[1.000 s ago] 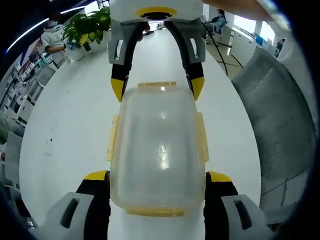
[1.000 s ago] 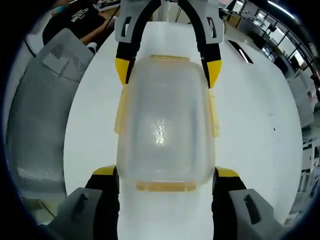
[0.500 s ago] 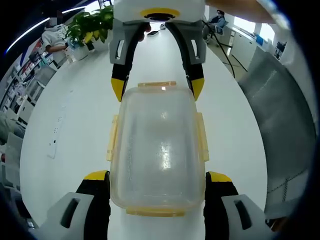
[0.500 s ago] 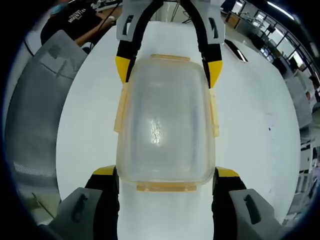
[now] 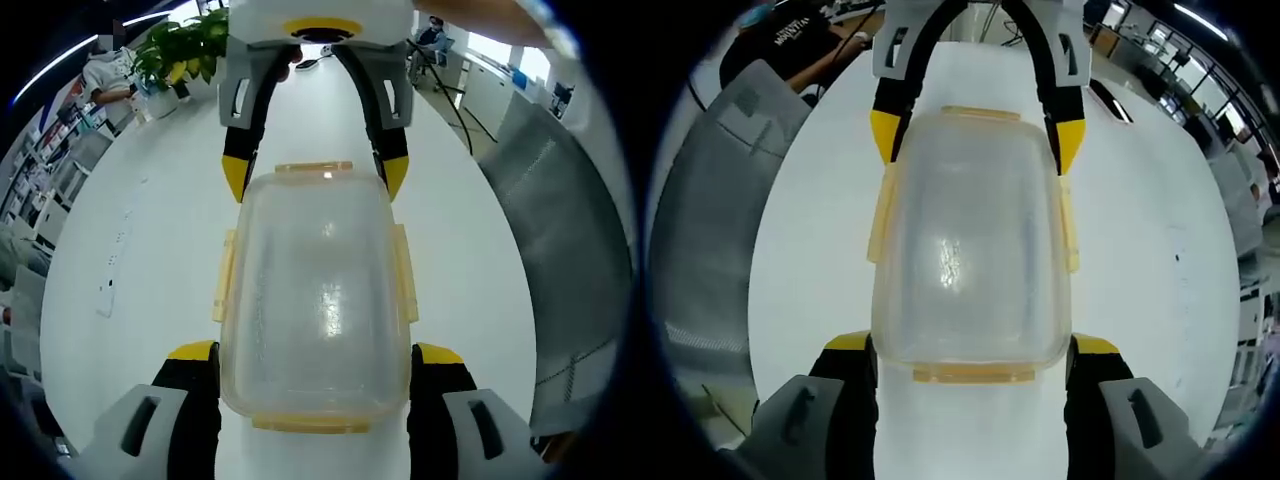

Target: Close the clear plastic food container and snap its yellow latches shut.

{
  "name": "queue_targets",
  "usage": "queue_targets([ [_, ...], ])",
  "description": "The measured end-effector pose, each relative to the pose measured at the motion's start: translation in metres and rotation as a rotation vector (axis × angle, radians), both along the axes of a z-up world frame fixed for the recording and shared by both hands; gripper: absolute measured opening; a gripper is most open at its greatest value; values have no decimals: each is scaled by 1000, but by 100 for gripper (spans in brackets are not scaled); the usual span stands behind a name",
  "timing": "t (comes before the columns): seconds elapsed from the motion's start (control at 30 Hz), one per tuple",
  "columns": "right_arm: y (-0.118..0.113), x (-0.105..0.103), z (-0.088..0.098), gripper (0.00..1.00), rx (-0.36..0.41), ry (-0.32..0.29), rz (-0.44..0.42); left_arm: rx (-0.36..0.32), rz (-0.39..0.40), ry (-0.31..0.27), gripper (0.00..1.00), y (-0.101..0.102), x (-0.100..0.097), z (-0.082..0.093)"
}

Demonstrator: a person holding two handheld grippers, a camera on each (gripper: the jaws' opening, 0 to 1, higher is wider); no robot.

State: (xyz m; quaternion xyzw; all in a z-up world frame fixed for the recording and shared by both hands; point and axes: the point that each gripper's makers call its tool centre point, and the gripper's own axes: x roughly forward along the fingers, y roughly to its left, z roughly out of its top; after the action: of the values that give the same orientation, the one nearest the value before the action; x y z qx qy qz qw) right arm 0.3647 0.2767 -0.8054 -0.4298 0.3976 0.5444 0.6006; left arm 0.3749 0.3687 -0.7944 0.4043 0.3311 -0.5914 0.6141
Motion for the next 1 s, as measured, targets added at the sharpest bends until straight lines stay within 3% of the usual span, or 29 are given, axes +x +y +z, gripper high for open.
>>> queue_targets([
  [0.13,-4,-1,-4,74,-1,32,-96,8,-1,-5,74,1,0,0],
  [0.47,-4,1,10,63,94,11,-166,56,49,-38,81,16,0,-7],
  [0.57,-7,2,17,62,112,-6,-195,-7,116,-53,92,13,1,1],
  [0.73,-11,-1,27,63,129,-42,-222,-69,173,-92,94,19,0,17],
  [0.8,-15,-2,33,63,131,-78,-231,-176,228,-125,95,14,-1,31],
  [0.9,-9,-7,44,64,216,-97,-267,-301,303,-120,95,15,-12,49],
  [1.0,-7,-19,55,66,272,-103,-293,-374,338,-87,95,17,-27,59],
])
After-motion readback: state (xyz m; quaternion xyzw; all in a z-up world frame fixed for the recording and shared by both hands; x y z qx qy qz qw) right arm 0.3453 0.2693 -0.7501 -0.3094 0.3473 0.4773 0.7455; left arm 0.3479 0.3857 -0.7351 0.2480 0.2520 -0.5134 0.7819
